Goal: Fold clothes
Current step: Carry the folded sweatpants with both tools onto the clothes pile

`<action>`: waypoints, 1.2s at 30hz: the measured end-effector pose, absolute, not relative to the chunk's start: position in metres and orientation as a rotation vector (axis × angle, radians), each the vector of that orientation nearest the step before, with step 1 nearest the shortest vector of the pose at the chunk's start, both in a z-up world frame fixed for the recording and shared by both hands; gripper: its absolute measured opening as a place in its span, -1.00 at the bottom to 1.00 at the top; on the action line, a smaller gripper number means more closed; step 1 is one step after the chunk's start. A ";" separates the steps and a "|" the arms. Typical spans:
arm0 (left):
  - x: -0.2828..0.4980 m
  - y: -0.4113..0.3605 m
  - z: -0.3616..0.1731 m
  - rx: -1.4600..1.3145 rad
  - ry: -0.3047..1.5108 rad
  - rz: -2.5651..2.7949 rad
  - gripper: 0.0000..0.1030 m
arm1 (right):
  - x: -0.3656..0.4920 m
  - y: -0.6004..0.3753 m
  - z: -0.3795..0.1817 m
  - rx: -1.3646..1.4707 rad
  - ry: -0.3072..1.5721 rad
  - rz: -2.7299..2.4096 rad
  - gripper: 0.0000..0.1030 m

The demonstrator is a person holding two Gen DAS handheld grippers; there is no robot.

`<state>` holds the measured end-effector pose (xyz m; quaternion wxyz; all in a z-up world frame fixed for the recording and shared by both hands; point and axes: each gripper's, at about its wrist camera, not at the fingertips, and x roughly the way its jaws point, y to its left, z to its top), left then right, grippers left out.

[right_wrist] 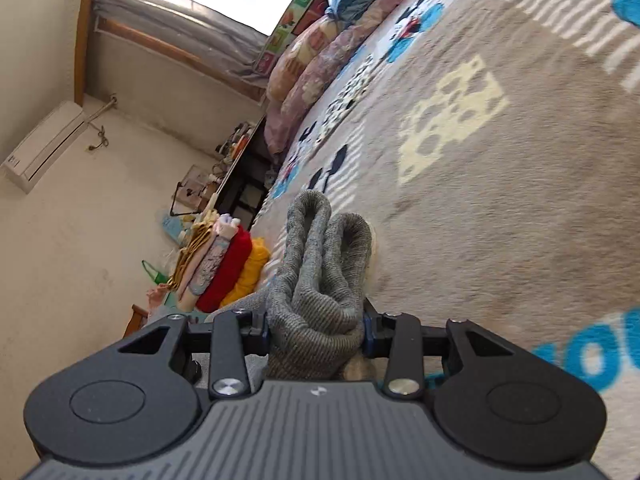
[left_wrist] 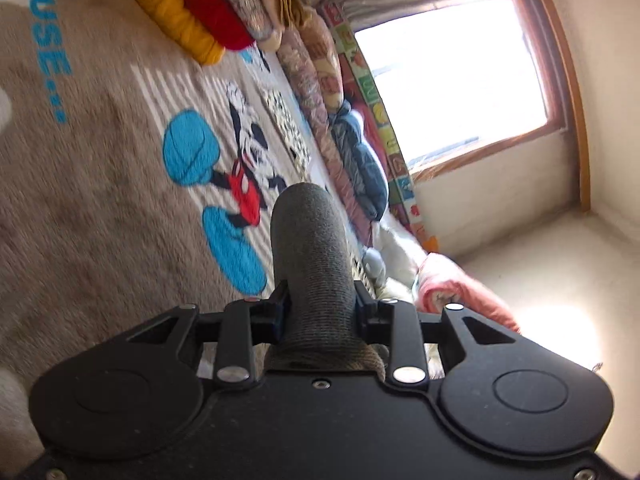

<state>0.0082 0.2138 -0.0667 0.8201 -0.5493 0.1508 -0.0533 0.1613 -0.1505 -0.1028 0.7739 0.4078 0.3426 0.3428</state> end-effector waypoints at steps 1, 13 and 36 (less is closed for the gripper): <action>-0.003 0.228 -0.060 -1.193 0.276 -0.096 -0.43 | 0.165 -0.134 -0.091 0.882 0.736 0.783 -0.22; -0.109 0.387 0.016 -1.336 -0.209 0.119 -0.43 | 0.202 0.122 0.047 0.793 0.783 1.248 -0.22; -0.084 0.572 -0.012 -1.272 -0.066 0.543 -0.44 | 0.262 0.414 0.000 0.651 1.035 1.191 -0.30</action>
